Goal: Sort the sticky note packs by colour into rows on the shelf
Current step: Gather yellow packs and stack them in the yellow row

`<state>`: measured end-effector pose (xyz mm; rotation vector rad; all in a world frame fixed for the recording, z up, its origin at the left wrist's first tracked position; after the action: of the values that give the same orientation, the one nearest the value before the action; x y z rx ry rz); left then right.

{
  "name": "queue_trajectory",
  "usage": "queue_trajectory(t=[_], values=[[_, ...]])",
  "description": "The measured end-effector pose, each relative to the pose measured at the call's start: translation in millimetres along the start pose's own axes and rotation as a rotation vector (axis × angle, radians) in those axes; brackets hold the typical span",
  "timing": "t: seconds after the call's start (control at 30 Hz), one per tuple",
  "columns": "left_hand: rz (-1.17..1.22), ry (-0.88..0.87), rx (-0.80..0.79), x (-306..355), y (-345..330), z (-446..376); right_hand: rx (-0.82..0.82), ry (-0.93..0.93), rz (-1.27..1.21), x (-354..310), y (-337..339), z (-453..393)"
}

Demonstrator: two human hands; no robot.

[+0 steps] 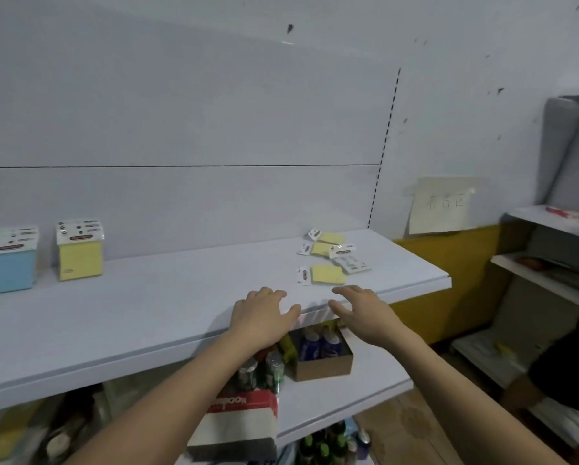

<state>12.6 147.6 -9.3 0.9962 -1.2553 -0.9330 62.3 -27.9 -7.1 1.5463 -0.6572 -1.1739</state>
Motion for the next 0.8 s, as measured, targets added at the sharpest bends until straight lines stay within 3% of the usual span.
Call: queue_trajectory(t=[0.43, 0.57, 0.7, 0.8], values=[[0.117, -0.058, -0.008, 38.3, -13.5, -150.4, 0.074, -0.147, -0.068, 105.7, 26.4, -132.3], [0.178, -0.093, -0.113, 36.3, -25.7, -194.6, -0.001, -0.22, -0.038, 124.0, 28.0, -174.9], [0.059, -0.083, -0.251, 32.5, -36.8, -216.8, -0.147, -0.245, 0.064, 128.5, 10.3, -211.7], [0.093, -0.054, -0.318, 28.2, -41.4, -231.6, -0.142, -0.253, 0.024, 131.0, 9.7, -229.6]])
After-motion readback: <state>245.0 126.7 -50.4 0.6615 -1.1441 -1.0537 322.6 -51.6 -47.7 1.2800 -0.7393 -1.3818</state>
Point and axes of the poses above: each hand's wrist, its own z-axis away from the middle knuckle, its own y-axis out of the back of the hand, x = y × z, the point moved 10 cm from there along -z, towards the middle knuckle, and after that the axes turned 7 degrees about -x, right-handed, at the moved point
